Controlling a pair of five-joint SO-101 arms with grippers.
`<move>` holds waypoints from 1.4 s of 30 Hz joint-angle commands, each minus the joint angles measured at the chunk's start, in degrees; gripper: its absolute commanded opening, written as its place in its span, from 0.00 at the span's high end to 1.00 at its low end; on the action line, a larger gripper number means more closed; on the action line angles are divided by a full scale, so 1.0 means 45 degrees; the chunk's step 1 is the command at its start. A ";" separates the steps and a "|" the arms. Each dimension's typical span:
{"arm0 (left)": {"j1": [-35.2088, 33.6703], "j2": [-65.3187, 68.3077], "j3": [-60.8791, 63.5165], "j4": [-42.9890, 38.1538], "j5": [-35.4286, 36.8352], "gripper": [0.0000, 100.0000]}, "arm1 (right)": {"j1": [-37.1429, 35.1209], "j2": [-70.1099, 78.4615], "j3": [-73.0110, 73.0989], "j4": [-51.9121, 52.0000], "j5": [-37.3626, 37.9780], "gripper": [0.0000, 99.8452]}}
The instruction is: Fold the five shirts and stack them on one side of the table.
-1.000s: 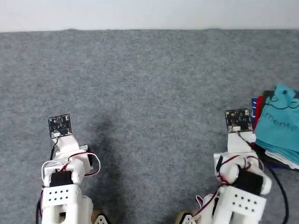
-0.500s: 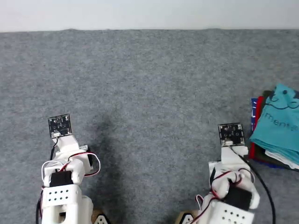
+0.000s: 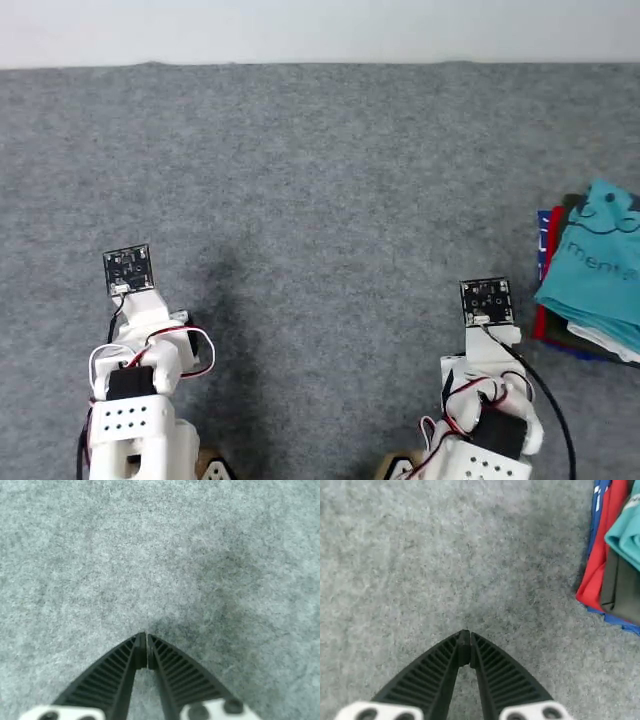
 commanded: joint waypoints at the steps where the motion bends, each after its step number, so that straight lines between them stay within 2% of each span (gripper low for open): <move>1: -0.0020 -0.0098 -0.0068 -0.0274 0.0078 0.98 | -0.0029 -0.0147 0.0000 -0.0029 -0.0078 0.99; 16: -0.0020 -0.0098 -0.0068 -0.0274 0.0078 0.98 | -0.0733 -0.0127 0.1153 -0.0498 -0.0059 0.99; 42: -0.0020 -0.0098 -0.0068 -0.0274 0.0078 0.98 | -0.0752 -0.0147 0.1153 -0.0479 -0.0137 0.99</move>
